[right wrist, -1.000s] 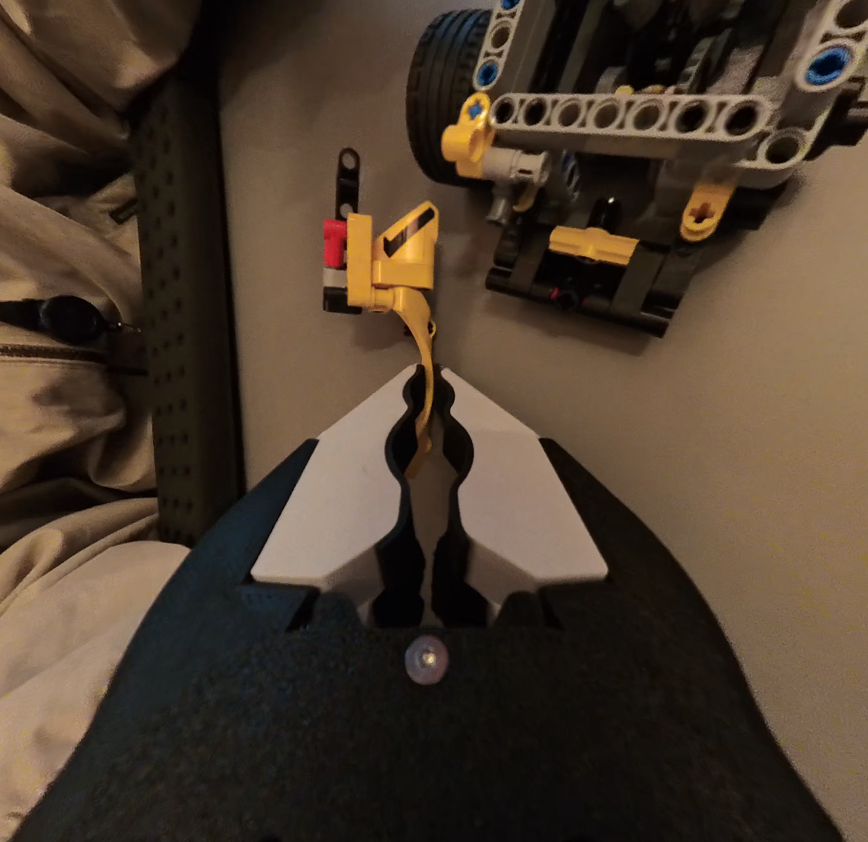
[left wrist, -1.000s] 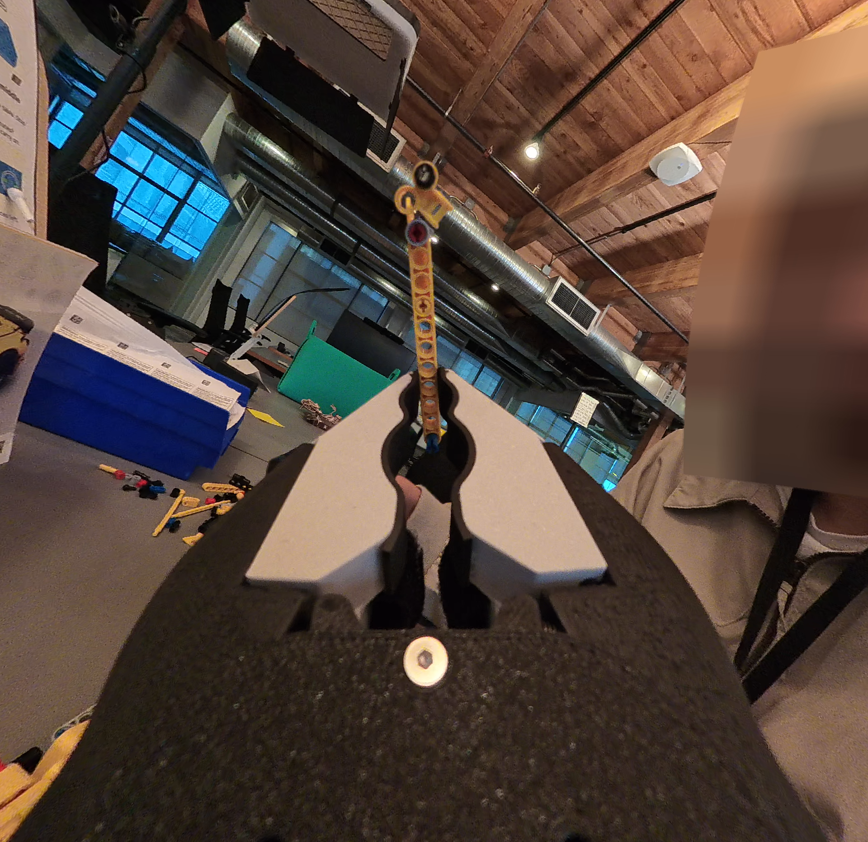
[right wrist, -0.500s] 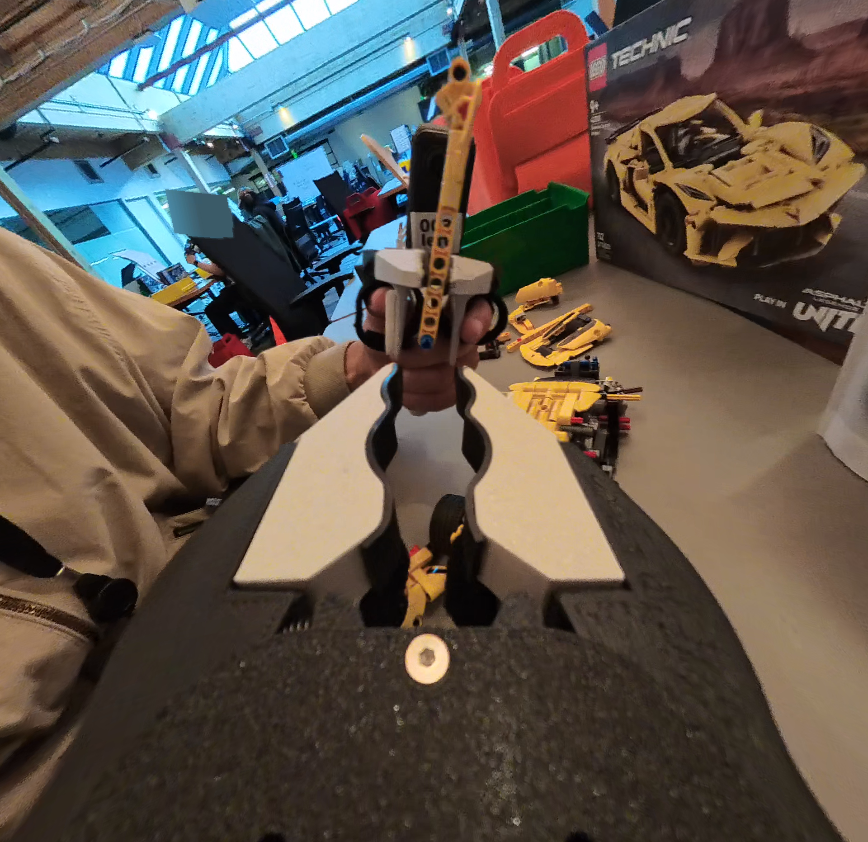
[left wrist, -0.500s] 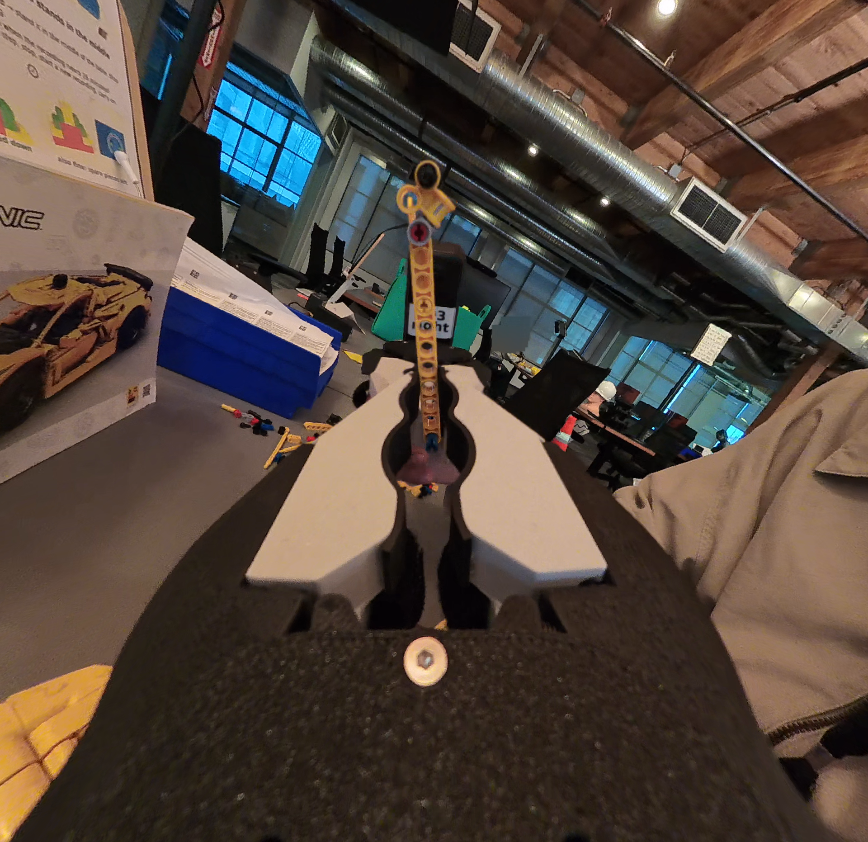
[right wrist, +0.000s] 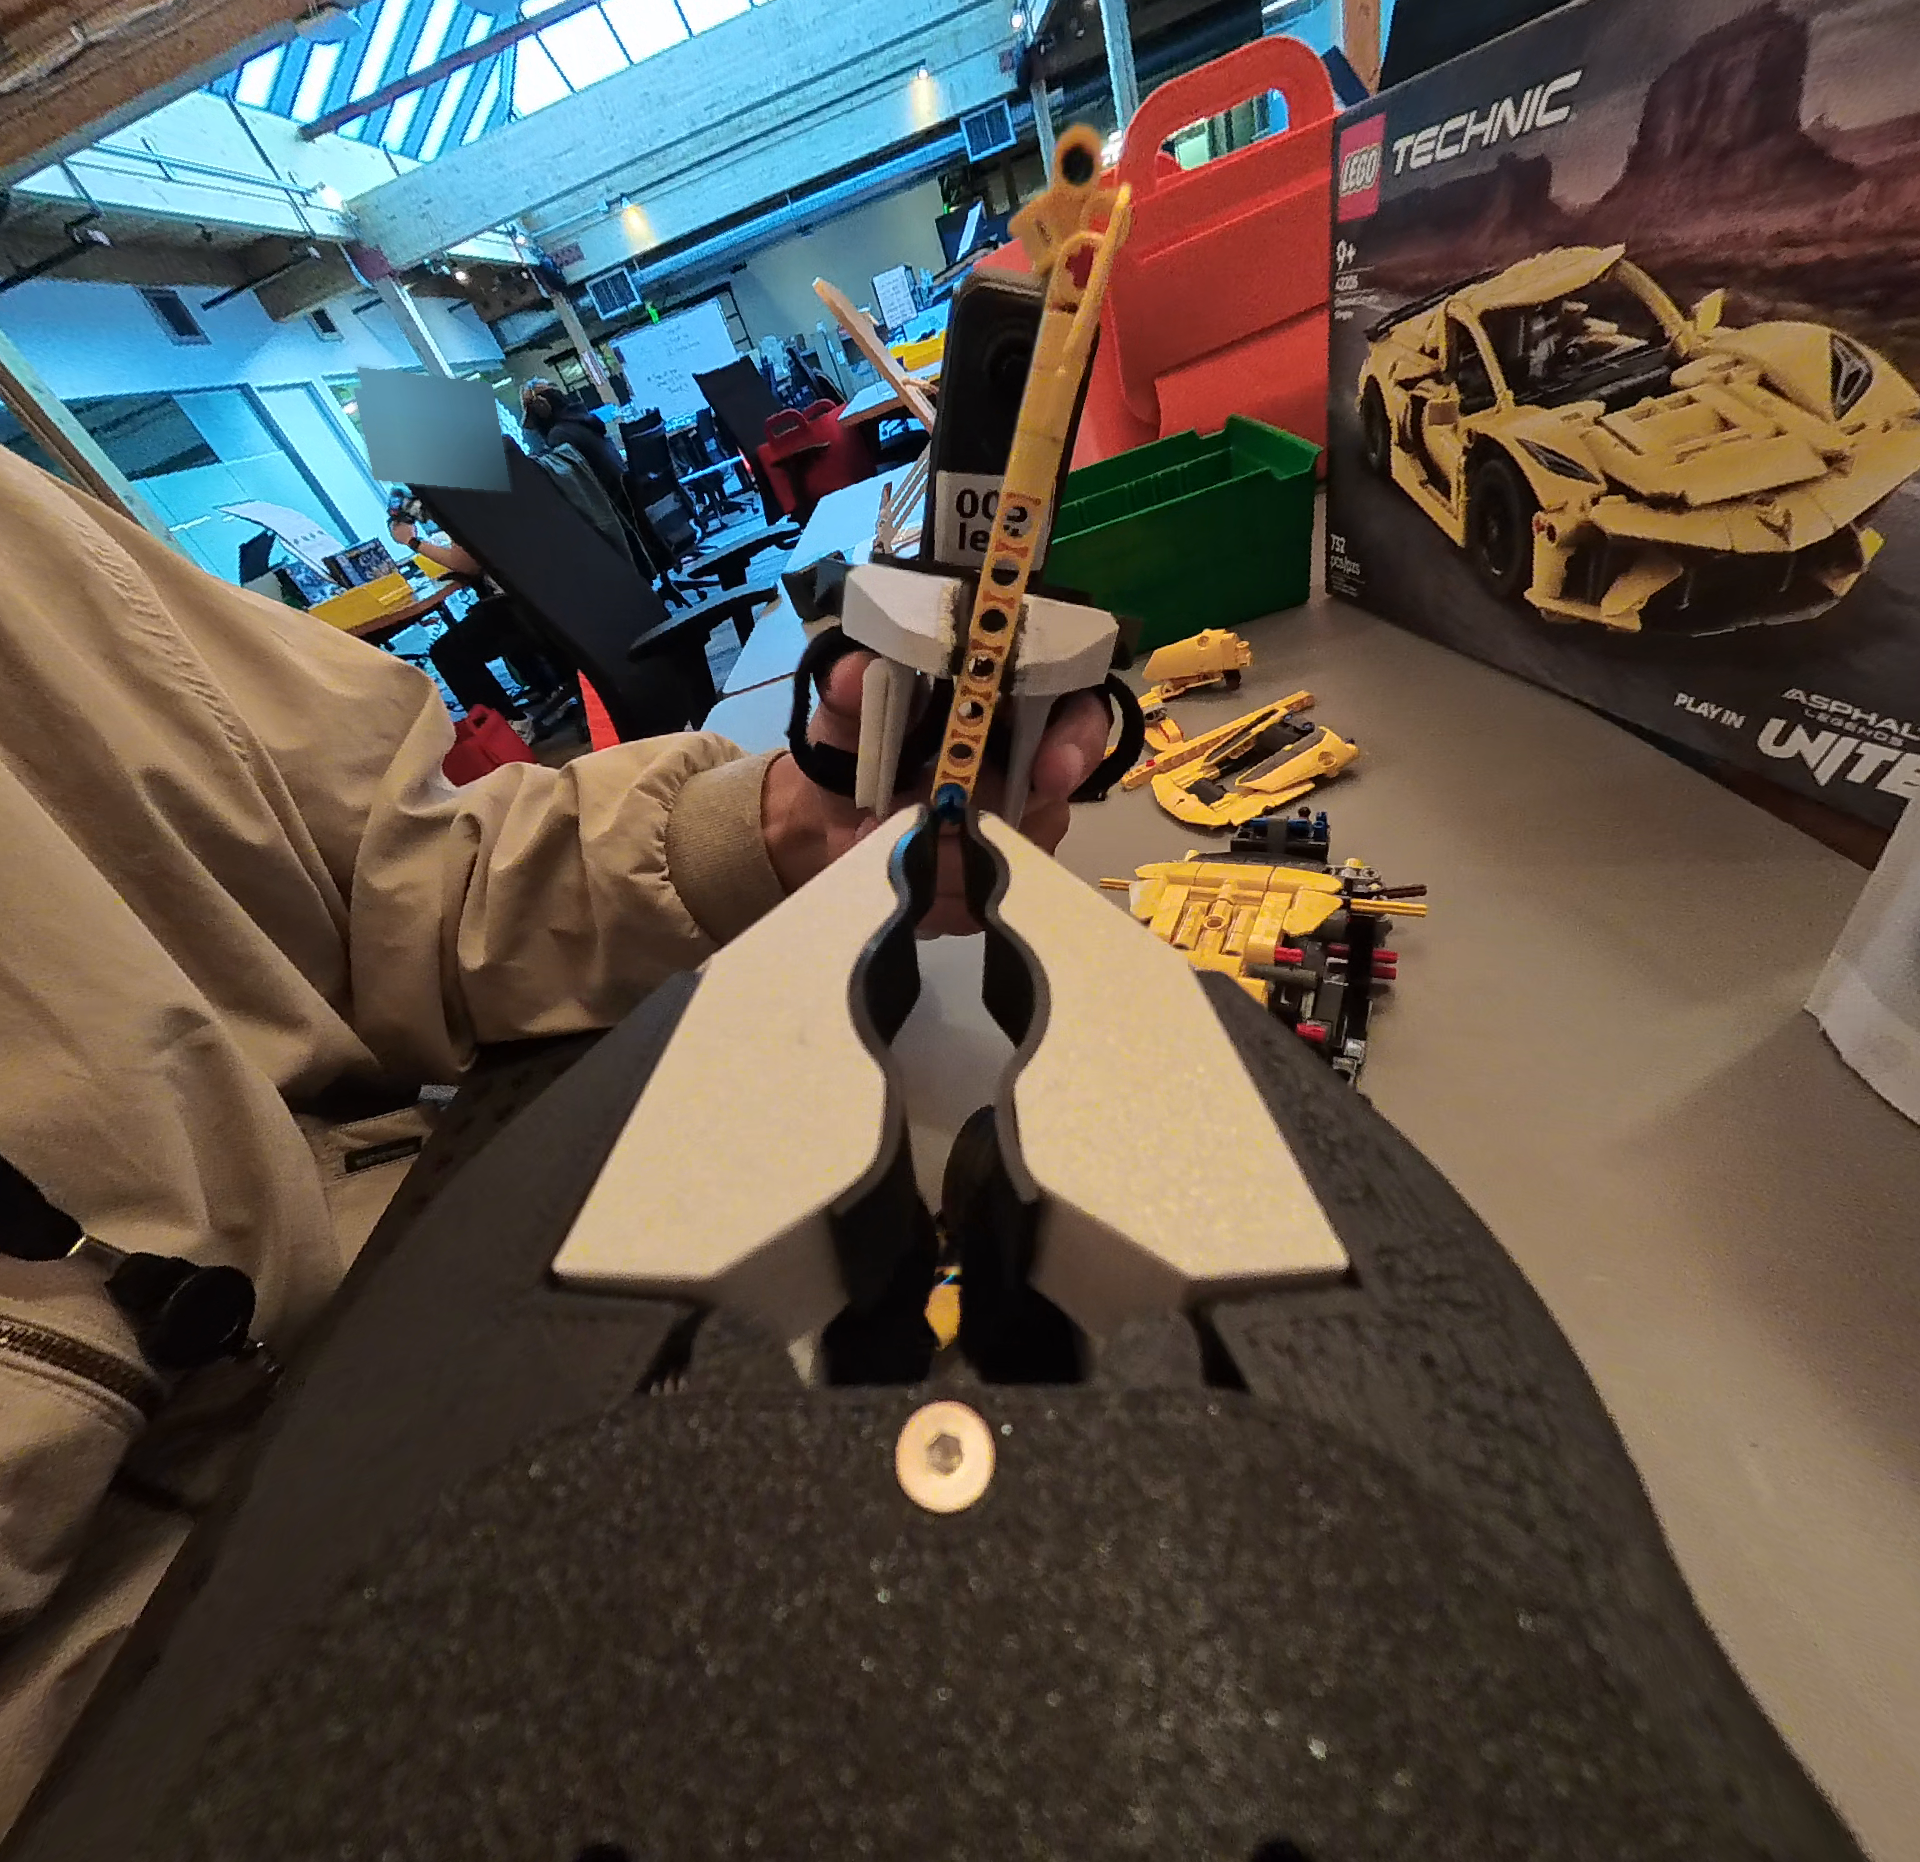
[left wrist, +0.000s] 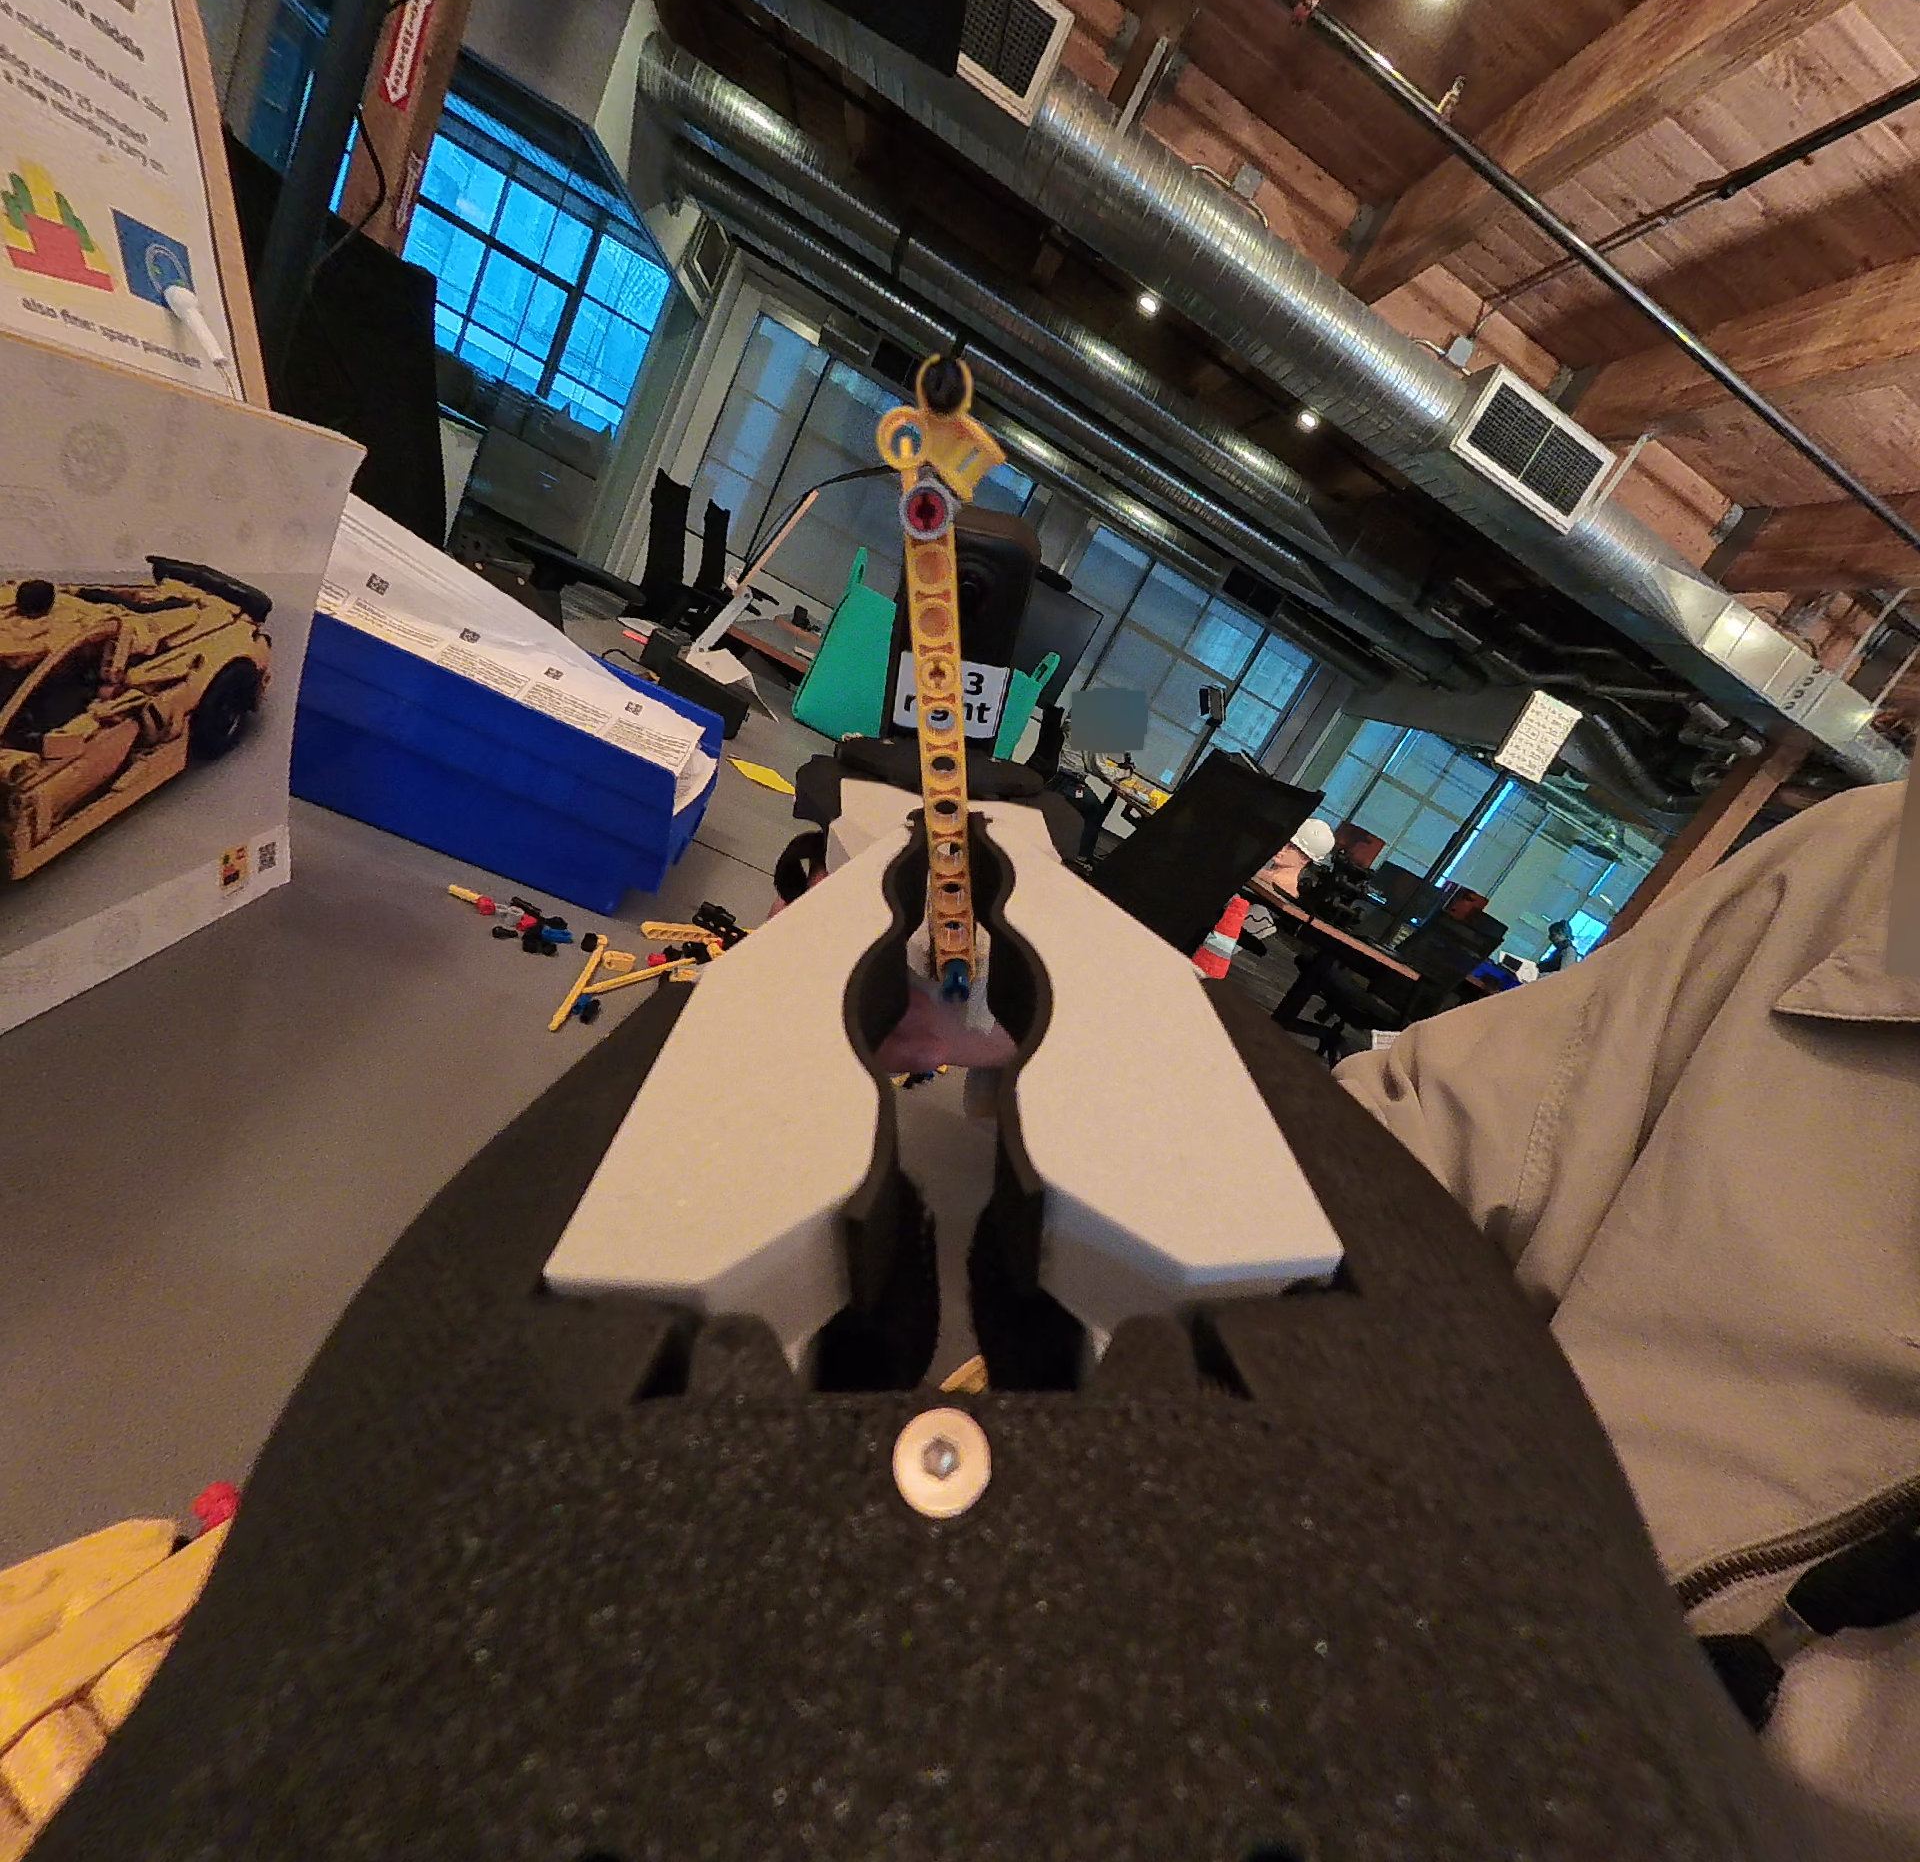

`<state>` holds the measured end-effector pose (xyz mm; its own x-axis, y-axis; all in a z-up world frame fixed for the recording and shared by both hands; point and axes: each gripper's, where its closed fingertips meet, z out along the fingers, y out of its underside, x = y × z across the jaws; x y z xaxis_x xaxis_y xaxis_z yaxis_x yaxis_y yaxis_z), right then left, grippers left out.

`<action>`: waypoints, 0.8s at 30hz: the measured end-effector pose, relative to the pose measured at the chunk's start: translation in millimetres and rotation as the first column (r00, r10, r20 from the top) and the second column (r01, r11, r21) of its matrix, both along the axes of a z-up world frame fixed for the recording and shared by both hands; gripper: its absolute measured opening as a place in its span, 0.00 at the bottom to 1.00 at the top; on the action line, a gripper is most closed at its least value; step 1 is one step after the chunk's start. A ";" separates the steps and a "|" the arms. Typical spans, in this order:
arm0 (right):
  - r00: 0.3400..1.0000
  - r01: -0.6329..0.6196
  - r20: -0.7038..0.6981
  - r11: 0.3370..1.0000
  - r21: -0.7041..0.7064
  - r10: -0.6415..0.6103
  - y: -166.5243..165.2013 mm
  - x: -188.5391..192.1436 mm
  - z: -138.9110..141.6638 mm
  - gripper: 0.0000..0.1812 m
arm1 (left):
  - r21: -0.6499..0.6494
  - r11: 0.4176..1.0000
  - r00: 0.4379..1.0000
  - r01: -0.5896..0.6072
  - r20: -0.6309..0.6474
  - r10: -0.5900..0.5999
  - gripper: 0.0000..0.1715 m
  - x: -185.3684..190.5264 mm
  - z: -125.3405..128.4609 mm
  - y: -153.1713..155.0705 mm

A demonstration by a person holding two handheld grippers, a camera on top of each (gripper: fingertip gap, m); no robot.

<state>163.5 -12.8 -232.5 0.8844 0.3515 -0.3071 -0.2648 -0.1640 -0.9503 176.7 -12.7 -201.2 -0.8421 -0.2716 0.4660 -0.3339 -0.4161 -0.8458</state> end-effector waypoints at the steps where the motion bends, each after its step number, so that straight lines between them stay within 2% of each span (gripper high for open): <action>1: 1.000 0.007 -0.003 1.000 0.008 -0.007 -0.4 0.9 1.5 0.02 | 0.004 1.000 1.000 -0.005 0.002 0.005 0.03 0.3 0.2 0.6; 4: 0.999 -0.019 -0.029 1.000 0.003 0.019 -0.7 -2.6 1.8 0.05 | 0.043 0.999 1.000 -0.004 0.013 0.004 0.03 -1.4 -2.5 -1.6; 6: 1.000 -0.001 -0.010 1.000 0.006 0.001 -0.2 -0.3 2.3 0.02 | 0.034 0.999 1.000 0.002 0.013 -0.002 0.03 -2.2 -1.4 -2.5; 13: 1.000 0.022 0.009 1.000 -0.020 -0.022 -0.3 3.3 0.3 0.01 | 0.020 1.000 1.000 -0.013 -0.002 0.013 0.03 1.9 -3.0 -2.4; 17: 0.999 0.022 -0.023 1.000 0.000 -0.022 -2.0 4.8 5.8 0.02 | 0.107 0.994 1.000 0.024 0.005 -0.024 0.07 -4.6 -13.3 -8.7; 22: 1.000 0.015 -0.026 1.000 0.009 -0.014 -2.8 5.7 6.1 0.02 | 0.162 0.987 0.999 -0.012 0.053 0.004 0.03 -2.9 -14.0 -11.5; 24: 1.000 0.011 -0.014 1.000 0.014 -0.011 -2.1 7.2 5.9 0.01 | 0.221 0.975 0.997 -0.031 0.081 0.013 0.03 -2.4 -14.5 -10.9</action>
